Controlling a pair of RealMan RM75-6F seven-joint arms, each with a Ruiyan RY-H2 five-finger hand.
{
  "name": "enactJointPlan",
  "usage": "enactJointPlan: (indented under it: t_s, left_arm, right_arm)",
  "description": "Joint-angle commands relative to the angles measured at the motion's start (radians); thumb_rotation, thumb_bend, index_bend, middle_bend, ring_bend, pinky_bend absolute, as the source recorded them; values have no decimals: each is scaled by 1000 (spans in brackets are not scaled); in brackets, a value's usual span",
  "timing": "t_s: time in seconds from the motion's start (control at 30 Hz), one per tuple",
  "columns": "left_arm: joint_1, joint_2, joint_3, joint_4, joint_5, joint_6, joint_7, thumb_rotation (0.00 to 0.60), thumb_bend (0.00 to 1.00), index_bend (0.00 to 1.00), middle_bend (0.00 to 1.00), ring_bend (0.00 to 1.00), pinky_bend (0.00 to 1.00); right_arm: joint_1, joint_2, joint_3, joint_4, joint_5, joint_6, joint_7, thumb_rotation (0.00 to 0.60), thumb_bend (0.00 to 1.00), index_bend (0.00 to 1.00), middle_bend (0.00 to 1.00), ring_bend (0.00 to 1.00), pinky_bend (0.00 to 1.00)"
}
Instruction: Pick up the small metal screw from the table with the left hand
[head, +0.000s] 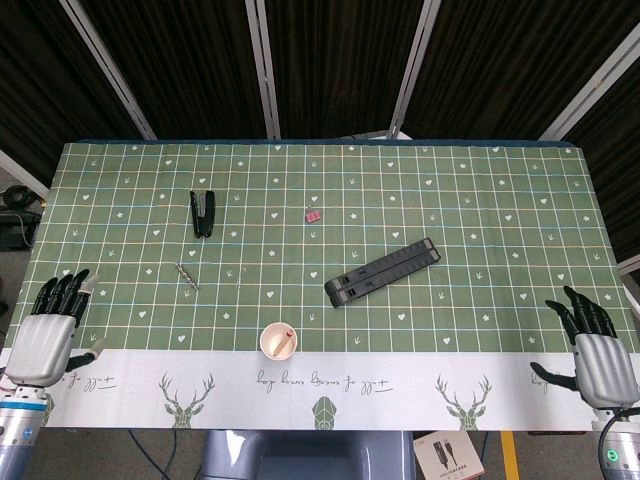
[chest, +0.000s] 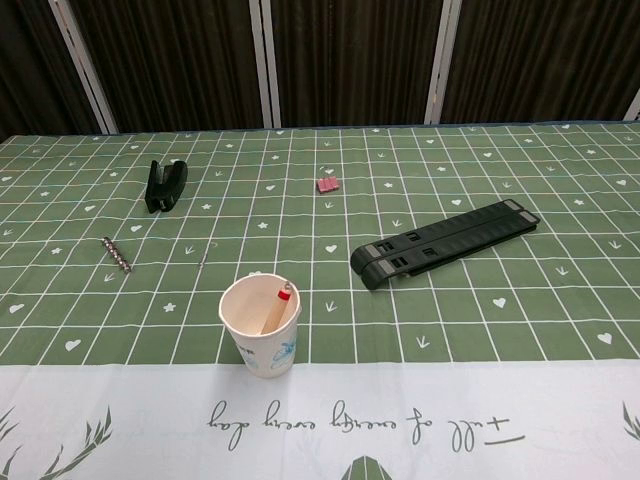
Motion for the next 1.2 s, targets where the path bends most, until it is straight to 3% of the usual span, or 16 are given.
enactJointPlan:
  t_s: [0.03,0.37,0.67,0.87,0.97,1.2]
  left_arm:
    - [1,-1,-1,2,2,-5,6,600,199,0,0,0,0]
    - [-12,7,-5,2,5,-57,9,600,206,7,0,0,0]
    - [-135,-9,-60,91,-36,-242,64,600,240,276,0,0,0]
    - [-263,-104,-133,240,-130,-421,73,600,255,358,0,0,0]
    - [-303,-158,-153,302,-163,-461,94,600,278,389,0,0,0]
    - [-371,-268,-158,427,-200,-533,140,600,305,430,0,0,0]
  right_arm:
    - [0,1,1,1,3,-2,3,600,46,177,0,0,87]
    - [-5,4,-6,-12,-13,10,-1,600,45,177,0,0,87]
    - [-1,5,-1,-13,1,-1,6,600,45,177,0,0,87]
    - [-1,6,-1,-15,5,-3,7,600,47,177,0,0,87]
    - [-2,8,0,-14,12,-6,12,600,45,177,0,0,87]
    - [-6,16,2,-14,21,-7,25,600,46,177,0,0,87]
